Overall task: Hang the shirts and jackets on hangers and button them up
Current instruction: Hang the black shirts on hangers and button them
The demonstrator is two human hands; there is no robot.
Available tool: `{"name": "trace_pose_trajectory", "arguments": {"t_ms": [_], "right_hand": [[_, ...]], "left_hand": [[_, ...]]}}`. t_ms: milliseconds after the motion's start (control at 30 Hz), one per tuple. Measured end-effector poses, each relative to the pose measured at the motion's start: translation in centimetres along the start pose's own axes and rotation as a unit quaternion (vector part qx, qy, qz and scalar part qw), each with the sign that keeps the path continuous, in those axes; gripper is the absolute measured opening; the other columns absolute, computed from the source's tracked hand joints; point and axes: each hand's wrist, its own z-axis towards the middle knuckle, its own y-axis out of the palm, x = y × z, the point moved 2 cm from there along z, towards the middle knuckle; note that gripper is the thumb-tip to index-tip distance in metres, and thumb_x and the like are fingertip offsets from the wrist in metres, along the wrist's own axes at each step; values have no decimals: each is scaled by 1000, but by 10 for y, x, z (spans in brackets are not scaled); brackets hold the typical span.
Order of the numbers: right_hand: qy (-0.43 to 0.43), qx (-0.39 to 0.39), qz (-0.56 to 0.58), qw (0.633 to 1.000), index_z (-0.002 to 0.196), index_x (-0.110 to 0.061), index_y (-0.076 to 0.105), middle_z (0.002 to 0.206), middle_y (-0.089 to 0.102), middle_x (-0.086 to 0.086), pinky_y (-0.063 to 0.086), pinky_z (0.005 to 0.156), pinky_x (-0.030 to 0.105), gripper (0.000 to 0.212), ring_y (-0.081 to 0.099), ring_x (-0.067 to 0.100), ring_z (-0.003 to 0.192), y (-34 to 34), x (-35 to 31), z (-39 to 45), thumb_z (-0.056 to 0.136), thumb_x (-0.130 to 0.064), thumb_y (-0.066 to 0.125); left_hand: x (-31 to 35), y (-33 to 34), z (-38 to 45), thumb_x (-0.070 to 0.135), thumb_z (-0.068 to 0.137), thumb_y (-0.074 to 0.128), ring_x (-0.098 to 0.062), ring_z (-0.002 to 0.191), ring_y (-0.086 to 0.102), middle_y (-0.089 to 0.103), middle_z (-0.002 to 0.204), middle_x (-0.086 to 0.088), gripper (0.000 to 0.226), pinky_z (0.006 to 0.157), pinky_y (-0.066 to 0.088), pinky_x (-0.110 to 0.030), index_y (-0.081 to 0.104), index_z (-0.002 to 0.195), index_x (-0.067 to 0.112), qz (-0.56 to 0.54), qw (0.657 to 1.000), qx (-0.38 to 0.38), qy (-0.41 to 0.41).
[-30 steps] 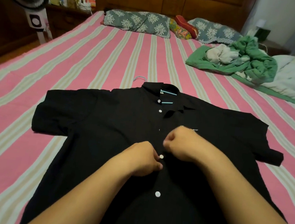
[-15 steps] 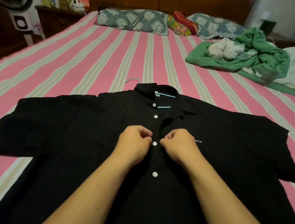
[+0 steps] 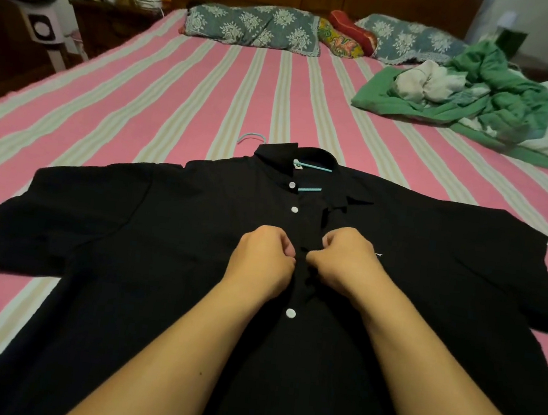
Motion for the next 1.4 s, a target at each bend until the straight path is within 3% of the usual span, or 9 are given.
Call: {"name": "trace_pose_trajectory", "arguments": {"t_ms": [133, 233, 333, 400, 700, 933, 1100, 1267, 1400], "right_hand": [[38, -65, 244, 967, 58, -19, 41, 58, 51, 7, 57, 67, 40, 40, 58, 22, 60, -7, 13, 2, 80, 1, 68], [63, -114, 360, 924, 73, -18, 50, 67, 54, 4, 43, 48, 23, 31, 51, 12, 54, -10, 13, 3, 84, 3, 70], [96, -145, 454, 874, 98, -17, 53, 73, 62, 3, 42, 42, 18, 29, 59, 9, 54, -6, 8, 1, 86, 3, 70], [88, -139, 443, 882, 97, -18, 53, 73, 64, 3, 45, 44, 20, 29, 64, 11, 58, -1, 6, 0, 86, 1, 72], [65, -78, 421, 901, 94, -9, 65, 85, 66, 7, 55, 62, 26, 20, 65, 18, 77, 4, 2, -10, 84, 6, 73], [43, -36, 381, 923, 90, -11, 66, 85, 67, 9, 60, 66, 29, 20, 66, 17, 71, 10, -1, -13, 83, 7, 72], [48, -31, 403, 913, 87, -9, 66, 82, 70, 12, 62, 63, 27, 15, 68, 16, 64, 12, 0, -11, 85, 4, 73], [55, -68, 447, 890, 95, -2, 64, 85, 70, 18, 63, 68, 29, 14, 71, 21, 67, 9, 2, -13, 89, 10, 62], [53, -106, 452, 884, 93, -3, 68, 92, 70, 20, 63, 73, 29, 27, 74, 24, 74, 5, 4, -14, 91, 18, 51]], "left_hand": [[2, -7, 1, 18, 89, 69, -14, 81, 65, 69, 83, 4, 12, 69, 52, -27, 69, 78, 23, -38, 999, 1, -8], [4, -10, 0, 12, 89, 72, -12, 65, 66, 70, 72, 1, 13, 58, 50, -23, 72, 78, 19, -137, 990, -12, -35], [7, -14, -2, -3, 92, 66, -17, 51, 64, 66, 68, -11, 9, 51, 56, -24, 69, 86, 2, -328, 938, -41, -105], [7, -16, -2, -6, 93, 64, -19, 53, 66, 65, 71, -13, 8, 56, 62, -29, 68, 88, -1, -375, 918, -49, -122], [4, -11, -1, -3, 93, 65, -19, 59, 65, 66, 74, -14, 7, 59, 62, -33, 70, 89, 0, -347, 929, -60, -117], [4, -13, -2, 2, 90, 69, -13, 56, 62, 69, 69, -7, 11, 52, 51, -24, 72, 82, 8, -302, 948, -58, -88], [4, -13, -2, 4, 89, 70, -12, 56, 61, 69, 70, -8, 8, 48, 48, -20, 74, 83, 7, -261, 962, -35, -69], [1, -12, 1, 10, 86, 74, -15, 61, 65, 74, 71, -4, 12, 59, 54, -26, 75, 76, 17, -216, 975, -18, -52], [0, -13, 3, 15, 85, 76, -13, 61, 61, 74, 71, -1, 12, 61, 52, -26, 76, 75, 20, -186, 982, -18, -38]]}}
